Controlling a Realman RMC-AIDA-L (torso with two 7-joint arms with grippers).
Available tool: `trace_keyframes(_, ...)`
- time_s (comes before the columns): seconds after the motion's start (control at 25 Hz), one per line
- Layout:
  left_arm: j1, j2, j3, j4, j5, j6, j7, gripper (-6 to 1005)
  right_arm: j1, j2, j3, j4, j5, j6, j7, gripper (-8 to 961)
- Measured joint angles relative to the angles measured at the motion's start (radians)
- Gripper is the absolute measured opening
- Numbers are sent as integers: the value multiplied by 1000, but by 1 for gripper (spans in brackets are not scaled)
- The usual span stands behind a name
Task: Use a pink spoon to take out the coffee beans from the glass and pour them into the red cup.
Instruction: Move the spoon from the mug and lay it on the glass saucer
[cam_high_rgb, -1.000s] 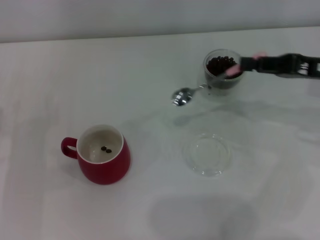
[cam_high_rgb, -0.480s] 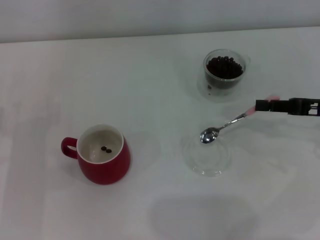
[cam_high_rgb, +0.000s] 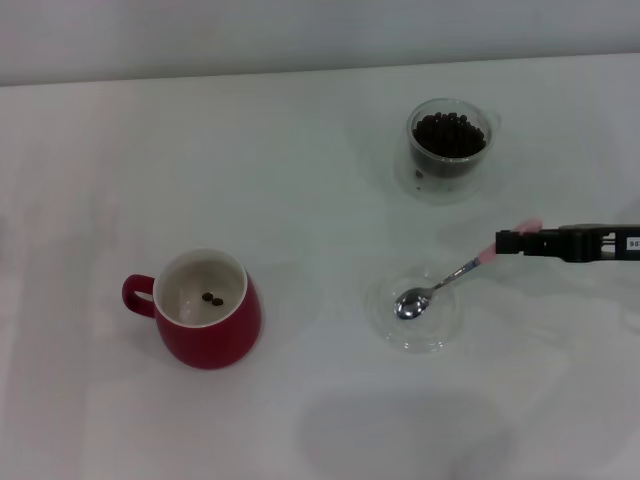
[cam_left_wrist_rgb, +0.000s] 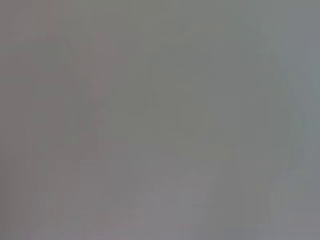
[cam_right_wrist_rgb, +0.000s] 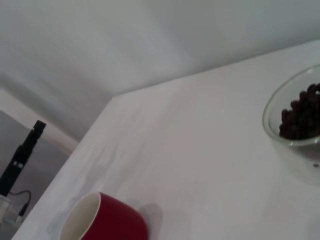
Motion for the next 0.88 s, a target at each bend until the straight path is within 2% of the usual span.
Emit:
trace_keyframes(0.52,-1,3,0,-3,0,6,0,726,5,19,-11,0,-15,21,-4,299)
trace_keyframes(0.88,-7,2,0,-2,0,3,0,727,11,21,-11,-2,-21,37,-5,302)
